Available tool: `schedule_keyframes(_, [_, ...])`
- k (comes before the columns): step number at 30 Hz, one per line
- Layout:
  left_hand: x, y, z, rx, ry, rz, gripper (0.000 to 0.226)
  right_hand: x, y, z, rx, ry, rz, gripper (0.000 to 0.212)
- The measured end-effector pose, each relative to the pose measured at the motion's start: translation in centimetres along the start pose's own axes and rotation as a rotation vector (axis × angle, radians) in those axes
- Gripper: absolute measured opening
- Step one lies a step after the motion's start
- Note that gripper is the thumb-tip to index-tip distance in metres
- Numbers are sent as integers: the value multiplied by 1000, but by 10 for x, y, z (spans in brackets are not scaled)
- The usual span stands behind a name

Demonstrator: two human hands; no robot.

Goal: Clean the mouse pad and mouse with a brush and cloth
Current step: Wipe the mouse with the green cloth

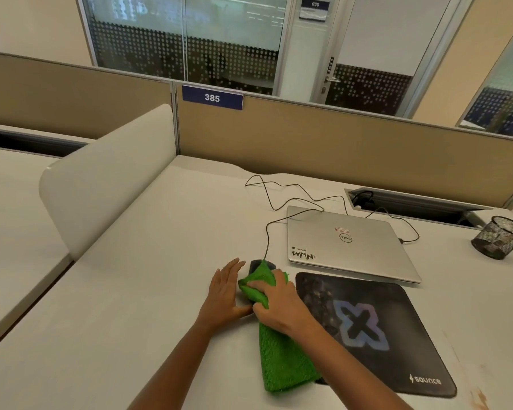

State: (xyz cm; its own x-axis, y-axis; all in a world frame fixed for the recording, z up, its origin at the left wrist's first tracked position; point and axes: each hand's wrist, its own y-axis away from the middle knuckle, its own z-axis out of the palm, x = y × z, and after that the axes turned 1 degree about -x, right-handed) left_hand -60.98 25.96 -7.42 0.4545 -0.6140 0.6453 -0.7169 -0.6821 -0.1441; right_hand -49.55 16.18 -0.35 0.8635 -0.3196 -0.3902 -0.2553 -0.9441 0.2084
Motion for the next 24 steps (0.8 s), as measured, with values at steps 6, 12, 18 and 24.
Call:
schedule_keyframes(6, [2,-2,-3,-57,-20,-11,90,-3,14,7,-27,-17,3,46])
schedule_keyframes(12, [2,3,-14,-137,40,6,86,5,15,-30,-109,-249,32,41])
schedule_keyframes(18, [10,4,-31,-133,239,-97,73,34,13,-55,54,-313,99,40])
schedule_keyframes(24, [20,-12,-34,-150,46,85,80,21,11,-26,85,-162,101,50])
